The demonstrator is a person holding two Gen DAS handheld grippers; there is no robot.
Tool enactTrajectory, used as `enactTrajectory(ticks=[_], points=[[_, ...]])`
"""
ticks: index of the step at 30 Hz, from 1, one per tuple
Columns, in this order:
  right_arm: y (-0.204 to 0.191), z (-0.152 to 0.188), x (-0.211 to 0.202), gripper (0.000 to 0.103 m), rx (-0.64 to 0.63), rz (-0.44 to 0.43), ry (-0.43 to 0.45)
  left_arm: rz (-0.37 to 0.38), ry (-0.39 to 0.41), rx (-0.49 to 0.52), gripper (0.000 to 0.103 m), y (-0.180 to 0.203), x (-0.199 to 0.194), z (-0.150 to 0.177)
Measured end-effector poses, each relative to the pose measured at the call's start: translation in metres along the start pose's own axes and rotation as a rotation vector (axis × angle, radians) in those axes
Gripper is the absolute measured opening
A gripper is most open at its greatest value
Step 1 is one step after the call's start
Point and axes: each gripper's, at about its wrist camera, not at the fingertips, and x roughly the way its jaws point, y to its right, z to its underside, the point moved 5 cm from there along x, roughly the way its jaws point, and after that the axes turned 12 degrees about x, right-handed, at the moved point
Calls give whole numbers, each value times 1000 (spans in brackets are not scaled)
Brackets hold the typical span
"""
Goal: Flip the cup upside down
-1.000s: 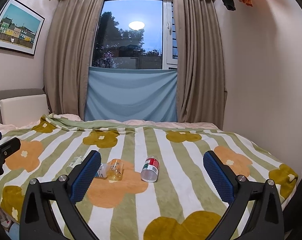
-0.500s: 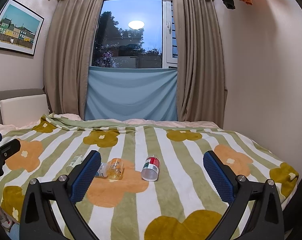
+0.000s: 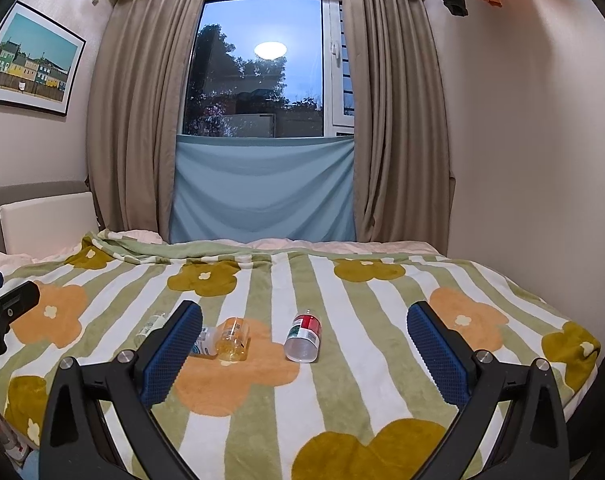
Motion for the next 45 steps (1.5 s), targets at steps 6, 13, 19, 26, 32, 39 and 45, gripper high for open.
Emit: enactTrajectory(ticks=[6, 13, 19, 26, 32, 39, 45], points=[[-1, 0, 0, 102, -2, 2, -1, -2, 0, 1, 103, 0, 0, -1], [0, -3, 0, 102, 0, 0, 1, -5, 1, 2, 103, -1, 1, -1], [-3, -2, -1, 102, 2, -1, 3, -6, -5, 6, 103, -2, 2, 0], [-15, -3, 24, 102, -39, -40, -92, -6, -50, 12, 103, -3, 20, 1], [-15, -9, 100, 102, -57, -72, -239, -5, -98, -5, 103, -9, 42, 14], [-1, 11, 251, 102, -78, -76, -582, -21, -169, -19, 103, -23, 72, 36], [9, 57, 352, 102, -163, 13, -853, -31, -221, -32, 103, -37, 95, 51]])
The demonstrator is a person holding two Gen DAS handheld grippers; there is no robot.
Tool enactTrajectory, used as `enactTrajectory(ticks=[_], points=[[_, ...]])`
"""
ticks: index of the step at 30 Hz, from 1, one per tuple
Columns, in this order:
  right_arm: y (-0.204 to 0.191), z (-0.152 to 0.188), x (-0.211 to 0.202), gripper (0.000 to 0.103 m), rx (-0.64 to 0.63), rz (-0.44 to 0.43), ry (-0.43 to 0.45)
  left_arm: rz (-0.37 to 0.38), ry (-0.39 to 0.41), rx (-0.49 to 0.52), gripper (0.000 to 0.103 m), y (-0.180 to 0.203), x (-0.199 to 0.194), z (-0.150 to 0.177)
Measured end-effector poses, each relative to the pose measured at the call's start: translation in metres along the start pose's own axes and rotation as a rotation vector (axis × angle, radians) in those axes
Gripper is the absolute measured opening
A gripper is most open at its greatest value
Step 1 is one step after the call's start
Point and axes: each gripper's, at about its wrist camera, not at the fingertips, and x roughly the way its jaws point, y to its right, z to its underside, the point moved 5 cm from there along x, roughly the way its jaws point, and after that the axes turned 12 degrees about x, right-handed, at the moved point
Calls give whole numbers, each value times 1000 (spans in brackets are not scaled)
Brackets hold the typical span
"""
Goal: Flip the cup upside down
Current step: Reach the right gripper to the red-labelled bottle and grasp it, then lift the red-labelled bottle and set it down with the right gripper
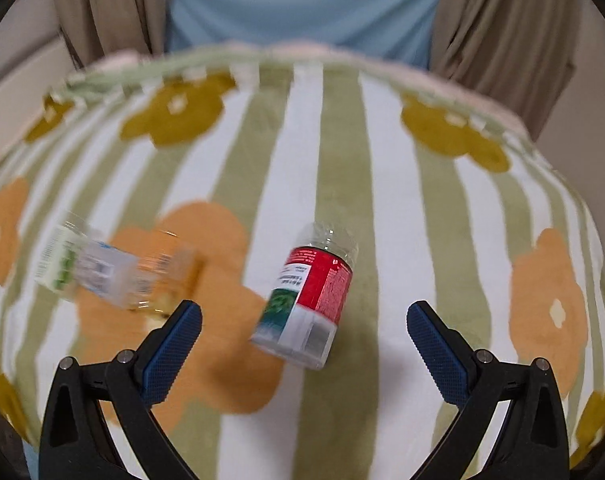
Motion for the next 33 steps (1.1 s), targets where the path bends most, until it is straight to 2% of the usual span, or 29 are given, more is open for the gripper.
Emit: enactTrajectory(ticks=[3, 5, 7, 9, 11, 13, 14, 17, 21, 24, 27, 33], points=[[13, -8, 38, 102, 32, 53, -98, 11, -31, 3, 103, -1, 16, 3], [20, -12, 56, 102, 71, 48, -136, 23, -42, 10, 103, -1, 25, 4], [25, -13, 67, 96, 110, 29, -175, 39, -53, 18, 103, 1, 36, 4], [26, -9, 76, 83, 136, -1, -216, 63, -66, 24, 103, 3, 48, 3], [28, -8, 85, 73, 160, -18, -258, 87, -73, 26, 103, 4, 61, 0], [29, -6, 90, 69, 183, -47, -284, 117, -76, 28, 103, 5, 75, -6], [31, -7, 92, 61, 196, -64, -295, 129, -77, 29, 103, 5, 83, -10], [34, -5, 93, 61, 226, -85, -307, 157, -90, 36, 103, 8, 98, -18], [40, -5, 81, 60, 261, -91, -292, 180, -106, 39, 103, 9, 104, -31], [40, -7, 57, 60, 289, -141, -262, 193, -99, 39, 103, 11, 99, -33], [28, 0, 24, 60, 262, -195, -217, 177, -88, 51, 103, 12, 89, -25], [-33, 58, -42, 60, 136, -318, -213, 144, -104, 1, 103, -1, 62, -5]])
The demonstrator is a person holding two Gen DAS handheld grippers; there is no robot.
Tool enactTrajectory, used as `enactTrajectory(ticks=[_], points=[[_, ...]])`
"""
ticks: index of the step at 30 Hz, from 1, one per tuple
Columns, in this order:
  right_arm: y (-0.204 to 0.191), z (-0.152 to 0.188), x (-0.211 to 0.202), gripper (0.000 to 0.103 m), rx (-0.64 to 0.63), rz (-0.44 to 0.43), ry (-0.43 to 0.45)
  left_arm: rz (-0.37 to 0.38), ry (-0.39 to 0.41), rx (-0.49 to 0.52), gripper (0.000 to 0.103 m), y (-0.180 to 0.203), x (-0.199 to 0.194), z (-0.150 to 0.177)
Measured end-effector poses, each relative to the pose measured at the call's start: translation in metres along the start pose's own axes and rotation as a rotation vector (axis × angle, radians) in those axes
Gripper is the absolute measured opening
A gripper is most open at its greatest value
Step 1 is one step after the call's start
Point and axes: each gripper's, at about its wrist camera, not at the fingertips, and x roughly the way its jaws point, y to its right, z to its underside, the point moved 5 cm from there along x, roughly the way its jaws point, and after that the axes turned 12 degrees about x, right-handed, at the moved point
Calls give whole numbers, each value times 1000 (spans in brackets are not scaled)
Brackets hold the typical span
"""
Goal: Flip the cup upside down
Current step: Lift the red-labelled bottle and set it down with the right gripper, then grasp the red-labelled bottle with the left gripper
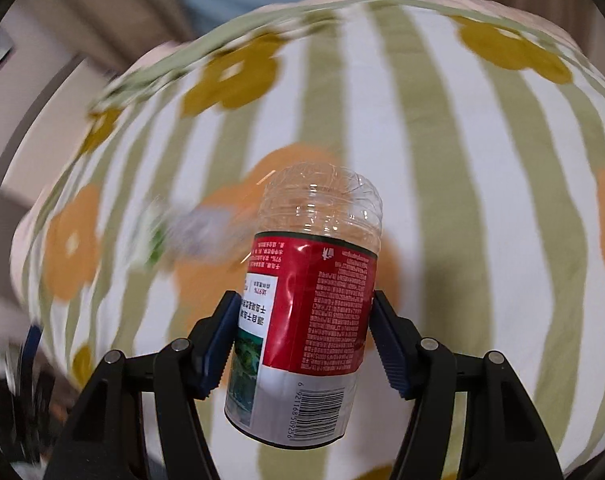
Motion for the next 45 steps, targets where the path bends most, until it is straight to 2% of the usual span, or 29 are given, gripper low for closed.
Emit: enactTrajectory(ticks=[3, 8, 14, 20, 25, 26, 27, 28, 29, 33, 37, 39, 41, 45], points=[[-36, 40, 13, 60, -77, -27, -46, -25, 0, -19, 103, -3, -10, 6], [-48, 78, 46, 60, -65, -56, -88, -31, -21, -36, 103, -1, -25, 16], [-42, 91, 72, 60, 29, -74, -94, -51, -52, -20, 103, 4, -37, 24], [-42, 102, 91, 61, 54, -54, -124, -53, -70, -5, 103, 11, -44, 30], [-41, 102, 90, 63, 55, -53, -118, -45, -80, -13, 103, 15, -48, 32], [-38, 103, 87, 69, 55, -47, -114, -41, -84, -15, 103, 16, -48, 32], [-37, 103, 85, 82, 56, -40, -108, -37, -86, -17, 103, 17, -48, 31], [-37, 102, 82, 90, 54, -45, -94, -34, -88, -17, 103, 18, -48, 29], [-37, 101, 76, 102, 46, -66, -70, -30, -91, -15, 103, 20, -48, 26], [-31, 100, 43, 103, 10, -140, 12, -4, -98, 2, 103, 28, -43, 6], [-23, 106, -5, 103, -50, -193, 133, 22, -132, 119, 103, 51, -22, -30], [-19, 111, -36, 103, -90, -209, 230, 52, -184, 175, 103, 67, -5, -43], [-17, 118, -65, 103, -125, -222, 319, 81, -269, 226, 103, 86, 21, -51], [0, 139, -104, 103, -125, -212, 477, 141, -457, 276, 103, 119, 77, -44]])
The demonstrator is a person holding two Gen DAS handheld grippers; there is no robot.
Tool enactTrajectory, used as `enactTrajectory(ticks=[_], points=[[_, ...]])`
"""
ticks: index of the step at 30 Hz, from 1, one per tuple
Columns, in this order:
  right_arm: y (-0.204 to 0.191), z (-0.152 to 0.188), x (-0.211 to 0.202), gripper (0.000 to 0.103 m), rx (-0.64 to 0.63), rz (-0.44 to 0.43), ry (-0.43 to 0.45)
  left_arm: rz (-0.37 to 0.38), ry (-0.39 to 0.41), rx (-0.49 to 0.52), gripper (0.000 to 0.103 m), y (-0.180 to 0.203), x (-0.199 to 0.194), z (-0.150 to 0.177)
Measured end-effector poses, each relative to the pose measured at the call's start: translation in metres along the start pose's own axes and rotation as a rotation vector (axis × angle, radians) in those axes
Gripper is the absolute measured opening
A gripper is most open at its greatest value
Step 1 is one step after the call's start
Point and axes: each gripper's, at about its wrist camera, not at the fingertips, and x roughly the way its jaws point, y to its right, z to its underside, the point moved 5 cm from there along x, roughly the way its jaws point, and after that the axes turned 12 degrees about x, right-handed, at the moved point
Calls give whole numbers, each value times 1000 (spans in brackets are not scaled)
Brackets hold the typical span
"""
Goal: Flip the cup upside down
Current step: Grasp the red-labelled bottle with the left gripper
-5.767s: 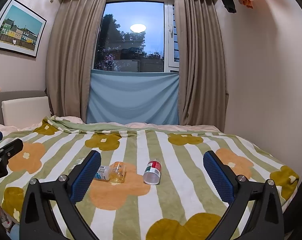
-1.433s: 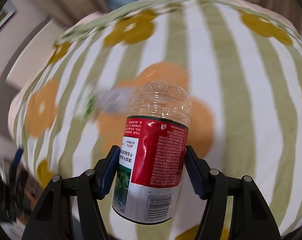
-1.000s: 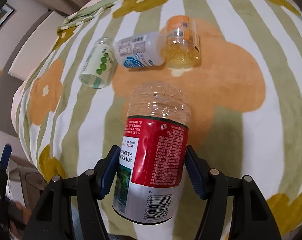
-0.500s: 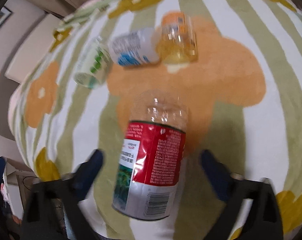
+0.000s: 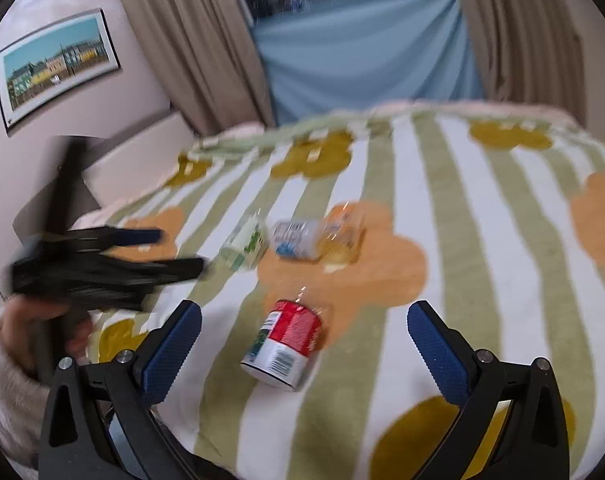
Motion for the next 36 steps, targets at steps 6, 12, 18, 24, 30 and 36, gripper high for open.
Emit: enactTrajectory(ticks=[6, 12, 18, 24, 30, 36], points=[[21, 17, -39, 103, -16, 22, 94, 209, -340, -94, 103, 27, 84, -1], [47, 36, -50, 103, -3, 84, 104, 170, -470, -155, 103, 24, 117, 0], [68, 48, -41, 103, 74, 82, 81, 184, -537, -195, 88, 33, 139, 9], [78, 49, -37, 103, 98, 76, 74, 184, -538, -197, 74, 44, 152, 5], [82, 48, -36, 103, 116, 72, 75, 212, -543, -215, 61, 49, 161, 10], [79, 44, -33, 103, 123, 70, 67, 239, -481, -196, 61, 38, 146, 10]])
